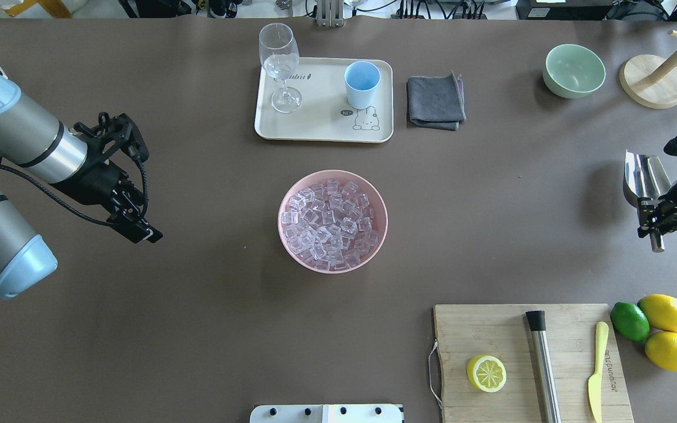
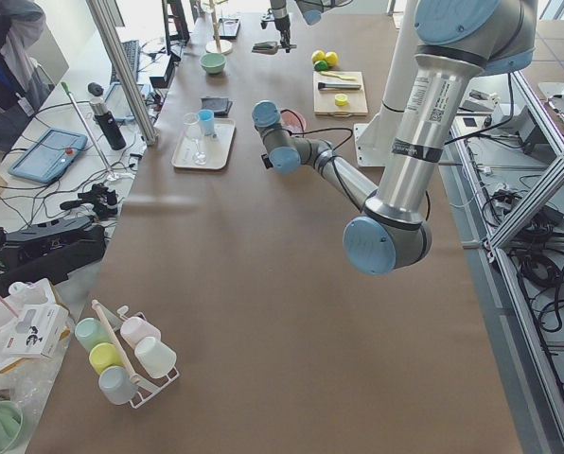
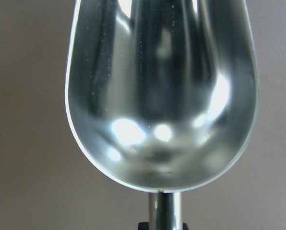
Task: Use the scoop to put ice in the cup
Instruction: 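Lift the scoop with the right gripper while the left gripper reaches the pink bowl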
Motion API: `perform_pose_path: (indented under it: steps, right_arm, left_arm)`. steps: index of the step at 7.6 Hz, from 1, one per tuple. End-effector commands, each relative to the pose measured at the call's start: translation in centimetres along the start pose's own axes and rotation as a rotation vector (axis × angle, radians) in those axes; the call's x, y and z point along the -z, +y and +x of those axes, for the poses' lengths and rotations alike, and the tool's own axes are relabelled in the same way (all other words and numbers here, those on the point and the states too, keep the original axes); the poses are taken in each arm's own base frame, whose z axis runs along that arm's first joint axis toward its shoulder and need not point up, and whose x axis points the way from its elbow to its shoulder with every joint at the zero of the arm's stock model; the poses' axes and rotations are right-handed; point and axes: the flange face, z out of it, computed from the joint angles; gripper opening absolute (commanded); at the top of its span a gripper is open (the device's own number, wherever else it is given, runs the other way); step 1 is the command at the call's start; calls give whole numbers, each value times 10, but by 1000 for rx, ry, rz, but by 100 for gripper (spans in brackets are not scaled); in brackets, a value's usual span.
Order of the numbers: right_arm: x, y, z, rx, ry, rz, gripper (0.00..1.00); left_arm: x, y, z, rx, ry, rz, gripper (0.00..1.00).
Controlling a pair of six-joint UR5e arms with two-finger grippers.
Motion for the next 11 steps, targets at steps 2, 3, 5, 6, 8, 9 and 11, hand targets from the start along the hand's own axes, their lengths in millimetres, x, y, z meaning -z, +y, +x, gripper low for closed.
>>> perform_pose_path:
  steps: [2,3,5,6,8,9,11]
  right_arm:
    - [47,11,-29,108,11,49,0]
    - [66,19,-42,172,-4,90,0]
    - [102,24,-74,275,-22,161,0]
    - [105,24,-78,350,-18,169,0]
    - [123,31,-89,557,32,233,0]
    - [123,35,-95,581,28,233,0]
    - [115,43,-119,796,95,247,0]
  left_arm:
    - [-5,-11,3,-140,7,117,98]
    - [-15,-6,-8,-185,-23,166,98]
    - [-44,-8,-7,-279,-45,252,98]
    - [-60,-9,-3,-330,-66,311,98]
    - [-86,-3,2,-384,-68,370,98]
    - [-100,0,-4,-412,-78,405,98]
    - [-118,-6,-18,-478,-124,397,98]
